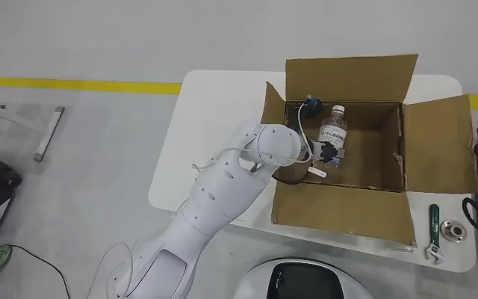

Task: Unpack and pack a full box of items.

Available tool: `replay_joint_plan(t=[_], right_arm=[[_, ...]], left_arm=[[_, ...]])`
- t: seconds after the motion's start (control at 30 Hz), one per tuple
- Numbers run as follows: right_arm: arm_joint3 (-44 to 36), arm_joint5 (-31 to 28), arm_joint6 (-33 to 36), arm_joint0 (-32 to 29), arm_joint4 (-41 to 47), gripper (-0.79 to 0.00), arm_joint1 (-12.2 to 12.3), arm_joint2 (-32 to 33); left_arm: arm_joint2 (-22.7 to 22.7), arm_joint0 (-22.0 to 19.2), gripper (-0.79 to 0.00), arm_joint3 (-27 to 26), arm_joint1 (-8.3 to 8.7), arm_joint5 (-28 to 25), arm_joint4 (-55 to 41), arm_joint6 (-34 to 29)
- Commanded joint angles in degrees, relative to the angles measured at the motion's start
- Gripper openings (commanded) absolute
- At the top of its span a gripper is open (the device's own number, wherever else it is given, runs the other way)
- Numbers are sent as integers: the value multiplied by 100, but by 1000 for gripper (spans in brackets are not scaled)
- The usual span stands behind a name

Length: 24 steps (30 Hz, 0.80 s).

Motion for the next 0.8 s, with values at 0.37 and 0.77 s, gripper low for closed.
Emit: replay_joint_plan(t=[0.37,0.77], right_arm=[[0,-49,-7,-6,54,-779,-24,58],[0,-51,-12,-26,94,-690,-50,82]], left_arm=[[686,-656,-785,748,-339,1014,496,-494],[1106,-988,0,1452,-640,1268,845,-751]])
